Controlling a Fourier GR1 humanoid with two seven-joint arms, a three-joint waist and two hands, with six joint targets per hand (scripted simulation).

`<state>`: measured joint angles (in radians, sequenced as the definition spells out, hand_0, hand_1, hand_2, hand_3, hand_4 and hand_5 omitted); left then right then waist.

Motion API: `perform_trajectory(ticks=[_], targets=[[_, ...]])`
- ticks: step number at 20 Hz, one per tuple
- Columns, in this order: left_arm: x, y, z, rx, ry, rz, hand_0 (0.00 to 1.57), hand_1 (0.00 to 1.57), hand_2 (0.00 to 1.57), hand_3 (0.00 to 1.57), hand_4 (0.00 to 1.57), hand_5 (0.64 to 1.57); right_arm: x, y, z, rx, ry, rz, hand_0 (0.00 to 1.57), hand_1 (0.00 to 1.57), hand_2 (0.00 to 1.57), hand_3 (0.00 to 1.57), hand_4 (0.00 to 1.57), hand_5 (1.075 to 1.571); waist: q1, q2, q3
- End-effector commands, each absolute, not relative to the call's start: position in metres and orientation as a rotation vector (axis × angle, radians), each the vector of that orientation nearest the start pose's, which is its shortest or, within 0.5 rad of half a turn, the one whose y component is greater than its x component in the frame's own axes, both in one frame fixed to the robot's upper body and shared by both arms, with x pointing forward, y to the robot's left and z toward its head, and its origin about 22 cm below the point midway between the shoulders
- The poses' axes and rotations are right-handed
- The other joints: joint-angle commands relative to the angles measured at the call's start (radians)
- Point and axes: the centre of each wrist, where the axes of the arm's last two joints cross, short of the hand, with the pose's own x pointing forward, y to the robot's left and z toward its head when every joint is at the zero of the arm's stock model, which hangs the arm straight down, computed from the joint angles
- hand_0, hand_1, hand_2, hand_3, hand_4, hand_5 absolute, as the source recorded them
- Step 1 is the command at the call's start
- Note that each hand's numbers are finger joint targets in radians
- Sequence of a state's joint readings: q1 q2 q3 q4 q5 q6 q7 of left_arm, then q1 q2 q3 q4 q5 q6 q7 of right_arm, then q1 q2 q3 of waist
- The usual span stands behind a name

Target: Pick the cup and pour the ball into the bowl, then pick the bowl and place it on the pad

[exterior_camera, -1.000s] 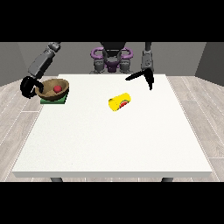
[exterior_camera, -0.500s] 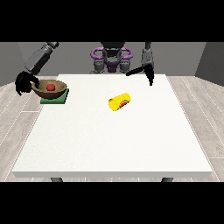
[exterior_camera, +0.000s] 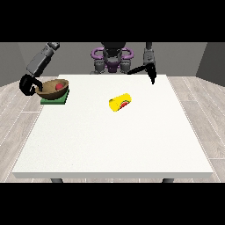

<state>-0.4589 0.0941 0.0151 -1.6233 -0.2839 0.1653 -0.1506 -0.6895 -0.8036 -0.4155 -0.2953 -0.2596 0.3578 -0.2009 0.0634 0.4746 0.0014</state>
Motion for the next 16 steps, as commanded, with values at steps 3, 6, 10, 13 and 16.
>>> perform_trajectory(ticks=[3,6,10,13,16], targets=[[0.310,0.192,0.154,0.327,-2.283,-0.229,0.00,0.00,0.00,0.00,0.00,1.565,0.307,-0.543,0.118,-0.446,-1.439,-0.251,0.75,0.75,0.47,0.74,0.00,1.514,0.011,0.035,0.0004],[0.297,0.199,0.158,0.334,-2.293,-0.229,0.00,0.00,0.00,0.00,0.00,1.566,0.300,-0.551,0.123,-0.473,-1.450,-0.230,0.00,0.00,0.43,0.33,0.00,1.481,0.006,0.038,0.0010],[0.306,0.211,0.144,0.327,-2.280,-0.244,0.00,0.00,0.00,0.00,0.00,1.566,0.300,-0.558,0.148,-0.472,-1.465,-0.246,0.00,0.00,0.37,0.21,0.00,1.481,-0.002,0.039,-0.0003],[0.300,0.209,0.149,0.331,-2.257,-0.231,0.00,0.00,0.00,0.00,0.00,1.568,0.308,-0.550,0.140,-0.459,-1.466,-0.241,0.00,0.00,0.33,0.27,0.00,1.492,-0.004,0.008,0.0000],[0.294,0.203,0.134,0.333,-2.205,-0.211,0.00,0.00,0.00,0.00,0.00,1.569,0.290,-0.572,0.171,-0.431,-1.459,-0.191,0.00,0.00,0.26,0.21,0.00,1.504,-0.049,-0.033,-0.0003]])
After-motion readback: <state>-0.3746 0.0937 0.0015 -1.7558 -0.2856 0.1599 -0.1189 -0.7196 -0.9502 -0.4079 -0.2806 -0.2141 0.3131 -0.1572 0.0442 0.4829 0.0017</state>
